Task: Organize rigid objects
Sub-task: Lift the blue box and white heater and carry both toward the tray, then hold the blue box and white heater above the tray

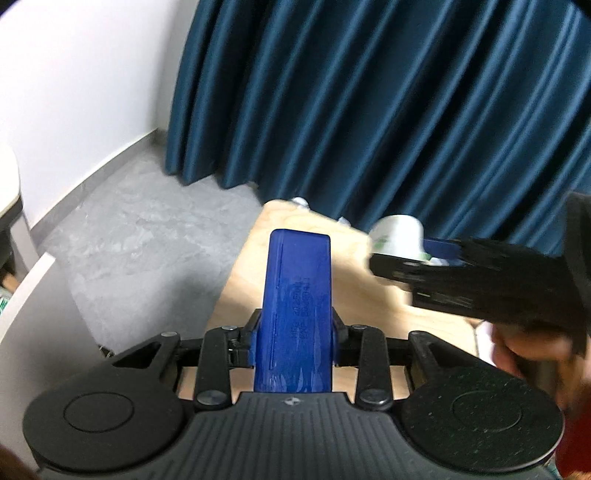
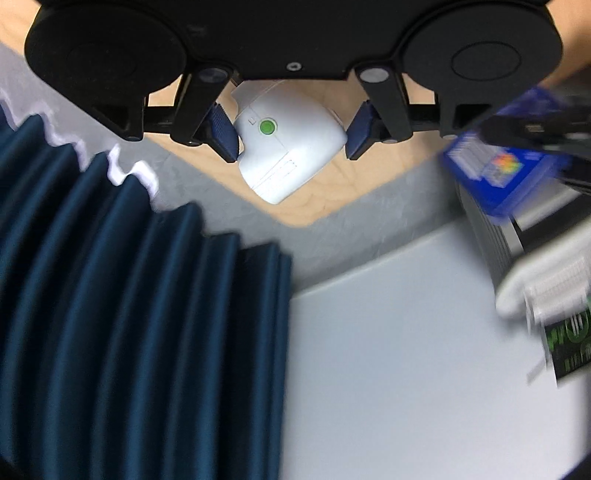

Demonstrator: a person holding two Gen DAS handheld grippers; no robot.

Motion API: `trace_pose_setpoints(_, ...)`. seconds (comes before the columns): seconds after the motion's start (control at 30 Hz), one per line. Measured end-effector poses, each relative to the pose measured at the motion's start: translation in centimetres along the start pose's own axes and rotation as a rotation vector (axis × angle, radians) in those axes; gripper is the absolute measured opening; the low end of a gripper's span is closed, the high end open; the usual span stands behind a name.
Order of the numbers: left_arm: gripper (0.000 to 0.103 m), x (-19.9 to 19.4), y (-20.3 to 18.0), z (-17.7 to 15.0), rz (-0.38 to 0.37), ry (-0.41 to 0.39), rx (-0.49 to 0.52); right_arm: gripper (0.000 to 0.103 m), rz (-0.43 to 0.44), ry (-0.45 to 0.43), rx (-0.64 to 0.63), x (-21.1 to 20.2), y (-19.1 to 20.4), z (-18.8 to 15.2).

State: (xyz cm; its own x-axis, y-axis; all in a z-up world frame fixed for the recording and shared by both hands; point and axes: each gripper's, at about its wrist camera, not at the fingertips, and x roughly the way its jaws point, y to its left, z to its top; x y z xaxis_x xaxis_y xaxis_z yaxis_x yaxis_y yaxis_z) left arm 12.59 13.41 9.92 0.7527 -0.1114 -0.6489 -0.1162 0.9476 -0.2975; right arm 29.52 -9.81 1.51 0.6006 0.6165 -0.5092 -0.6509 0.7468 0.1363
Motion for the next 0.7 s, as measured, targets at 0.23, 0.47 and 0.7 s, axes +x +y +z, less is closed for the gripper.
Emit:
trace_pose_setpoints(0.23, 0.034, -3.8, -6.4, -1.8, -0.115, -0.054, 0.162, 0.077, -0.188, -0.142, 0.111, -16.9, 0.9, -3.3)
trace_pose_setpoints(0.47, 0.034, -7.9, -14.4, -5.6, -0.247, -0.014, 0.235, 0.077, -0.464, -0.185, 0.283, -30.0, 0.2, -9.4)
trace_pose_setpoints(0.7, 0.034, -11.7, -20.2, -8.1, -0.295, -0.024, 0.318, 0.077, -0.545, -0.236, 0.390, -35.9, 0.1, -13.6)
